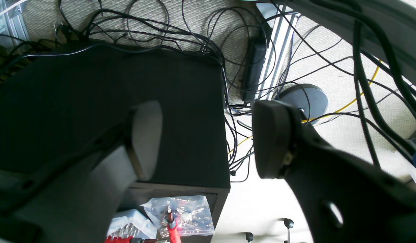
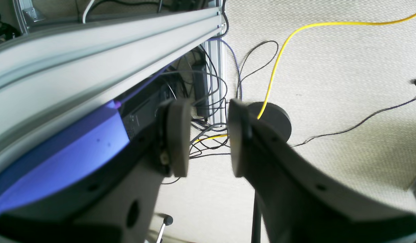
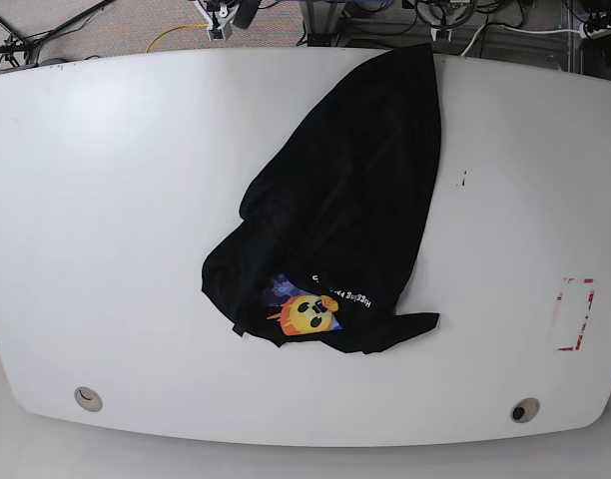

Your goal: Fold the T-shirt properly

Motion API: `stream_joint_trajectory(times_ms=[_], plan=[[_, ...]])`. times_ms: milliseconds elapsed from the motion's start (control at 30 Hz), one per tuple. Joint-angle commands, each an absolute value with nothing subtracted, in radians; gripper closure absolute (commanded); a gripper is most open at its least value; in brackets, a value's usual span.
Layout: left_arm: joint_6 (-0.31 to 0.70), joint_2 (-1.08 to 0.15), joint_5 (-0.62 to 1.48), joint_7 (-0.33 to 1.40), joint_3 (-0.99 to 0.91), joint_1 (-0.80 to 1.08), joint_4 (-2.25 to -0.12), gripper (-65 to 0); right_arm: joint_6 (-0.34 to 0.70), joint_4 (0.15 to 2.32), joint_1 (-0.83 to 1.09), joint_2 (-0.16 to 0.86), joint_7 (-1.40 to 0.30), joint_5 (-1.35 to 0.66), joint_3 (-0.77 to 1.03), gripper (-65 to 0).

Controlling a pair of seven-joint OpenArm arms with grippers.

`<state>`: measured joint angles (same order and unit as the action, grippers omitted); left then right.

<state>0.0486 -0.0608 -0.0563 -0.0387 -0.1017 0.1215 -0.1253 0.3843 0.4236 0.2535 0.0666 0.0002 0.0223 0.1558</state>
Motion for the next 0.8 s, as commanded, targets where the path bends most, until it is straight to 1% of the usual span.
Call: stream_joint_trajectory(times_ms=[0,333,400,667,733,767], plan=[[0.036,-0.062,-0.053,-0.036,-0.104,0.13,-0.118,-38.9,0.385,0.435,0.263,0.069,0.002,0.02,0.153,-18.1],[0.036,-0.062,-0.057,-0.041,-0.104,0.132,-0.118,-39.1,0.384,0.44,0.265,0.069,0.004,0.021,0.156,-18.0],[0.037,-0.069,-0.049,-0.05,-0.107,0.264,-0.302,-38.7,0.394,0.706,0.448,0.049,0.048,0.022,0.168,-17.8],[0.033,-0.066,-0.052,-0.068,-0.112,0.407,-0.557,-38.9,0.393,0.837,0.561,0.032,0.082,0.019,0.164,-17.7],[0.029,-0.077,-0.048,-0.07,-0.121,0.536,-0.771,-39.2,0.397,0.943,0.658,0.024,0.09,0.01,0.159,-18.3],[0.028,-0.078,-0.048,-0.072,-0.121,0.541,-0.778,-39.2,0.397,0.944,0.659,0.023,0.089,0.011,0.159,-18.3]])
